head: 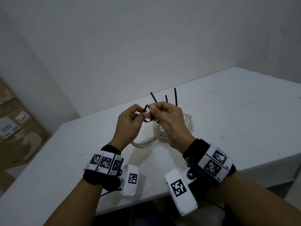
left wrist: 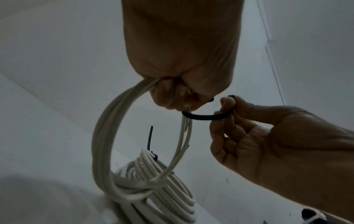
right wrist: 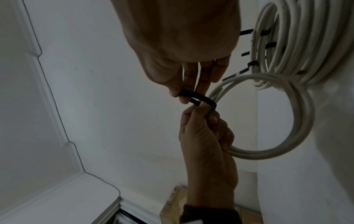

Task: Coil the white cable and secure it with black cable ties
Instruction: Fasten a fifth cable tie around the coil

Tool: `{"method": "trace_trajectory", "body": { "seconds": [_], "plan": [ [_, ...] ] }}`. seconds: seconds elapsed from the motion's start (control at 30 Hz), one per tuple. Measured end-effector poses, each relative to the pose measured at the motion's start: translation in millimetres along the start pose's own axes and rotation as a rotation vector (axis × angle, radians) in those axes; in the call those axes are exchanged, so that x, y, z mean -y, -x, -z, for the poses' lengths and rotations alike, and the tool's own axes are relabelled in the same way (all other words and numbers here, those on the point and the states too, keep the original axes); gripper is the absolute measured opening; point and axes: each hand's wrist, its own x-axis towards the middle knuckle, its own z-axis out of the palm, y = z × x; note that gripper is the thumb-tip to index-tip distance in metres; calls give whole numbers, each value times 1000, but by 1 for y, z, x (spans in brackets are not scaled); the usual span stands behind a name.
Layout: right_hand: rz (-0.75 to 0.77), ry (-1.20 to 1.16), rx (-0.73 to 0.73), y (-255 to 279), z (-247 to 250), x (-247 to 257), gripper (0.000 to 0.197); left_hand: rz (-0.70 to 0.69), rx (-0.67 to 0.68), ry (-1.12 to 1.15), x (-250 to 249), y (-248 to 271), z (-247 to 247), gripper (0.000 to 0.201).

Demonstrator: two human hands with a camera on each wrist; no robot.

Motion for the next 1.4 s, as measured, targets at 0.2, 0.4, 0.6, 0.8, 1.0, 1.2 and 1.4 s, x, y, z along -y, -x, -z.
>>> {"method": "trace_trajectory", "body": {
  "seconds": [0.2,0.4,0.6,0.8,1.0,1.2,1.4],
  "plan": [
    [30,-44,-12,0,5,-2,16,-86,-40,-135,-1,-1,-1,11],
    [-10,-51,-53,-5,7,-3,12,-170,-28,-239,1,-5,-2,10],
    [-15,31,-75,-10,11,-8,12,-278,-17,-353,-3,-7,-3,9],
    [86,332,-81,-12,13,-13,17,-318,23,-403,-12,-5,-7,10],
    [201,574,-20,-15,11,-15,17,-174,56,-338,-19,-10,-11,19],
    [139,469,74,-35,18,-5,20,98,209,-15,-23,-9,1,13],
    [237,576,89,-39,16,4,28,217,364,352,-24,-6,5,9]
  ]
}}
